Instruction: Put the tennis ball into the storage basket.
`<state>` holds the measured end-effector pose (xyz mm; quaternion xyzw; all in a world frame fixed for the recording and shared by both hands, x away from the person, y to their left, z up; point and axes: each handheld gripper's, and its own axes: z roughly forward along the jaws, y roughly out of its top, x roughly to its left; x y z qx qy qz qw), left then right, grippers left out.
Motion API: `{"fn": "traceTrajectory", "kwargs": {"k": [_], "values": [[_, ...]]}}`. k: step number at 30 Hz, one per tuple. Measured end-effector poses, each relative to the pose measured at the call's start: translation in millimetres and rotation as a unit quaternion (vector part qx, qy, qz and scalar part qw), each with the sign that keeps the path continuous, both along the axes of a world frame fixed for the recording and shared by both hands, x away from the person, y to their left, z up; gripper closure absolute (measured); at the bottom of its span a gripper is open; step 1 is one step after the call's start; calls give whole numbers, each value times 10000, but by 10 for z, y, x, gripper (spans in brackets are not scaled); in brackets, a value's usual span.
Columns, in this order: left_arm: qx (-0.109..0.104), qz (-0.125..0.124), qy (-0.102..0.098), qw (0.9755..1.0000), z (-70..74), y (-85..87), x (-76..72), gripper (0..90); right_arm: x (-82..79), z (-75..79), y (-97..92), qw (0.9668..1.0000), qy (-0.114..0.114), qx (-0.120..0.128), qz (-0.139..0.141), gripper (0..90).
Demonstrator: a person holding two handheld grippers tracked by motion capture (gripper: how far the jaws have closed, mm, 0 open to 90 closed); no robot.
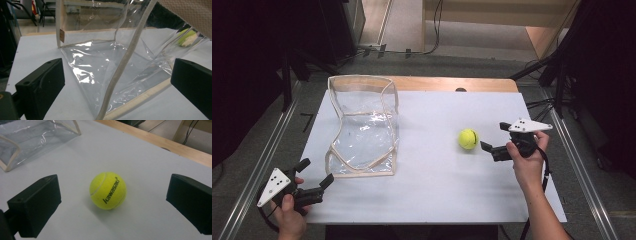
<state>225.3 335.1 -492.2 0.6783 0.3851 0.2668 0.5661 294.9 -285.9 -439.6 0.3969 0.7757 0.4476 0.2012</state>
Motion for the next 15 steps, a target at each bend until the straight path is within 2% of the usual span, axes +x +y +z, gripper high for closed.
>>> {"fn": "traceTrajectory", "kwargs": {"k": [5,15], "values": [[-13,7,-5,10000,0,3,1,0,73,-9,43,9998,119,-127,116,0],[-42,10,0,10000,1,8,-2,0,182,-53,115,9988,344,-229,281,0]]}}
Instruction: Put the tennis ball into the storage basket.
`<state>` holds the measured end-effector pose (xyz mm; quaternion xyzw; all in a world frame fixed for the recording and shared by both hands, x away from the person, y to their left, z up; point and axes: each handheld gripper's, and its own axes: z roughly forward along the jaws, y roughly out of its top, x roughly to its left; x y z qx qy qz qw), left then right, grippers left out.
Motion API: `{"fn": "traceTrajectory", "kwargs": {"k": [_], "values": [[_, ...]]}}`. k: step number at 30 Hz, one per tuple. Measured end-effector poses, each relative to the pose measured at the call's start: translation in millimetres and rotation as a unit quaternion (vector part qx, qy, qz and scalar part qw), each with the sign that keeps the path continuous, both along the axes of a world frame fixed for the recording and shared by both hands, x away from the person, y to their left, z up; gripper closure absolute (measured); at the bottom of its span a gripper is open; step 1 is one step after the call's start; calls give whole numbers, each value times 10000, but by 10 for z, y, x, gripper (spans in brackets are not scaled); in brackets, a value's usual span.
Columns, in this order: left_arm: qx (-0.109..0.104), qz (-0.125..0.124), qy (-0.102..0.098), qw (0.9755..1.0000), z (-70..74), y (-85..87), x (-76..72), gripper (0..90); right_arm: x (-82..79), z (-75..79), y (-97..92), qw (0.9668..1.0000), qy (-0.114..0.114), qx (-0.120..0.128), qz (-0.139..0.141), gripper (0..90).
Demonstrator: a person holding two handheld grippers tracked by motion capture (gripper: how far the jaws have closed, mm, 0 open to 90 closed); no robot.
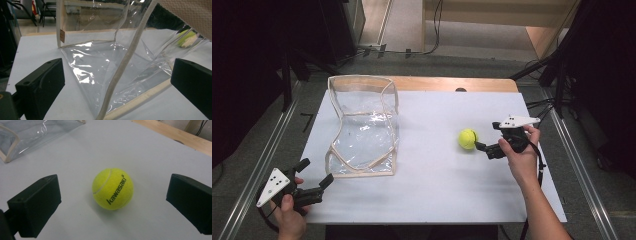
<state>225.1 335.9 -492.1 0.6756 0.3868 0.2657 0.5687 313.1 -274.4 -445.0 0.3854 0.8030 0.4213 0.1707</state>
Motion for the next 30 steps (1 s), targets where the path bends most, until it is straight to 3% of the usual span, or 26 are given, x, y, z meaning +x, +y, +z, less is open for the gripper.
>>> {"fn": "traceTrajectory", "kwargs": {"k": [30], "values": [[13,-34,-13,10000,1,-1,-4,0,266,-31,204,9976,464,-326,389,0]]}}
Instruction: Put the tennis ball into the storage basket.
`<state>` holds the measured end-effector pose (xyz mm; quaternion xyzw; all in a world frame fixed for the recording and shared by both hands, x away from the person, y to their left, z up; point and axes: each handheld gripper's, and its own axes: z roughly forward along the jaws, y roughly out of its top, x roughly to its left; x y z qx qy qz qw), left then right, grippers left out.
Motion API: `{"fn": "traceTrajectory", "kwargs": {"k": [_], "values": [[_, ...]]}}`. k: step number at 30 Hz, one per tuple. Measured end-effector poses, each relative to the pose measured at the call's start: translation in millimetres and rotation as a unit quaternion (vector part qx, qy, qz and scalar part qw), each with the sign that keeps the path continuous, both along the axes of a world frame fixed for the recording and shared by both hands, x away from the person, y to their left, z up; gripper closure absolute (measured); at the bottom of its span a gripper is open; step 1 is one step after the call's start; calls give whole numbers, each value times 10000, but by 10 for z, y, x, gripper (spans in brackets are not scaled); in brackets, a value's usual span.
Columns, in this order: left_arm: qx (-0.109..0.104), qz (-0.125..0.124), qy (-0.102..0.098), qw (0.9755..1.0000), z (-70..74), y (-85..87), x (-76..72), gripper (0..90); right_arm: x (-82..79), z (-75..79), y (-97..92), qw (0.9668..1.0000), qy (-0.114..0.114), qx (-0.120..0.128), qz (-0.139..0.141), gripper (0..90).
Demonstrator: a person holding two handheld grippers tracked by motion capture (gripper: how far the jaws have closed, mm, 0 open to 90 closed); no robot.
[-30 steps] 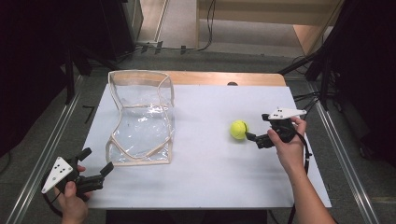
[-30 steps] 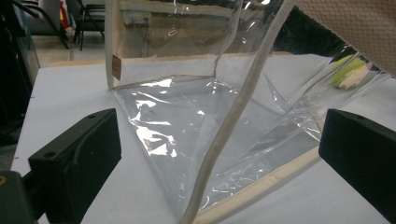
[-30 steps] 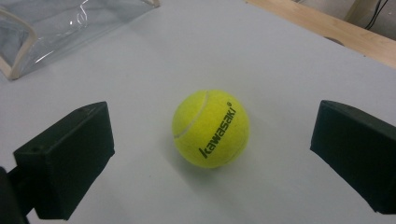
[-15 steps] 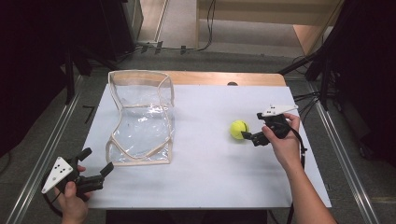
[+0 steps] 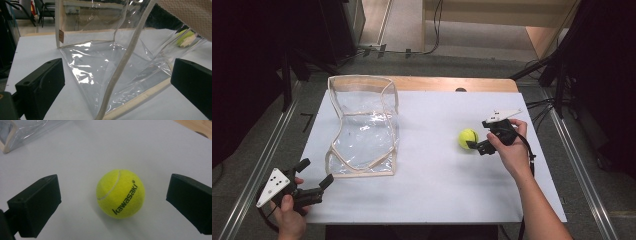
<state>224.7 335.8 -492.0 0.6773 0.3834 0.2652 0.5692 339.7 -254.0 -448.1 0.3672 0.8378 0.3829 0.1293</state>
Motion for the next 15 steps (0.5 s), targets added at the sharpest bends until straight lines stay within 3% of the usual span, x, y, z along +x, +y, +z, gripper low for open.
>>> {"fn": "traceTrajectory", "kwargs": {"k": [15], "values": [[-6,-16,0,10000,1,4,-1,0,99,-70,75,9993,253,-244,90,0]]}}
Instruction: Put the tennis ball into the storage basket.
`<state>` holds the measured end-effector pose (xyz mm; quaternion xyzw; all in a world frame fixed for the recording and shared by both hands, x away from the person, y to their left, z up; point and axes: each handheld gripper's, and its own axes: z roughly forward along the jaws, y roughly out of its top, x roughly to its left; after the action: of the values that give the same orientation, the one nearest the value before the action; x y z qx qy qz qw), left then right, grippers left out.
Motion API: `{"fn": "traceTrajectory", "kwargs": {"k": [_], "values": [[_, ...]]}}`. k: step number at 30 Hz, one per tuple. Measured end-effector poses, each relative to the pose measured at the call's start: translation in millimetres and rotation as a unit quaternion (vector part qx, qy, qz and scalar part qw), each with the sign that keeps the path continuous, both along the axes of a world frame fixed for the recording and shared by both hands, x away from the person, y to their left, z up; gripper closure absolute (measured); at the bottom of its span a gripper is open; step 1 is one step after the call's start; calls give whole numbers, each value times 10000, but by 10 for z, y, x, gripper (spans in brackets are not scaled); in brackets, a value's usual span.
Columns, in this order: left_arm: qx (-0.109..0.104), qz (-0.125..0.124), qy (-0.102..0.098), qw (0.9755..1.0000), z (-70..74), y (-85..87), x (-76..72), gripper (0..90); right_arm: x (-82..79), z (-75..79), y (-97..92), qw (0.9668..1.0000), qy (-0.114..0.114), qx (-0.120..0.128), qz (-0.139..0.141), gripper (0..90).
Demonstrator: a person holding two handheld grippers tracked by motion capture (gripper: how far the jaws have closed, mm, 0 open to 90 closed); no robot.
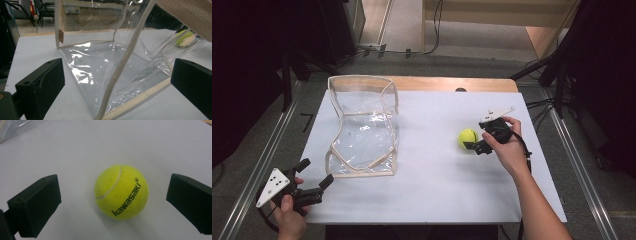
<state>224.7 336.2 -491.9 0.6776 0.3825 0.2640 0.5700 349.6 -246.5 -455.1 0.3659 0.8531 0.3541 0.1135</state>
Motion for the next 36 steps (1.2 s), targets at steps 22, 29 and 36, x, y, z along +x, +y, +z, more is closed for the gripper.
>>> {"fn": "traceTrajectory", "kwargs": {"k": [22,29,36], "values": [[-22,-3,1,10000,0,7,1,0,152,-191,63,9984,446,-356,30,0],[-50,-6,0,10000,0,11,1,0,200,-199,112,9976,517,-457,90,0],[-53,-6,6,10000,0,12,2,0,241,-221,154,9965,603,-555,144,0]]}}
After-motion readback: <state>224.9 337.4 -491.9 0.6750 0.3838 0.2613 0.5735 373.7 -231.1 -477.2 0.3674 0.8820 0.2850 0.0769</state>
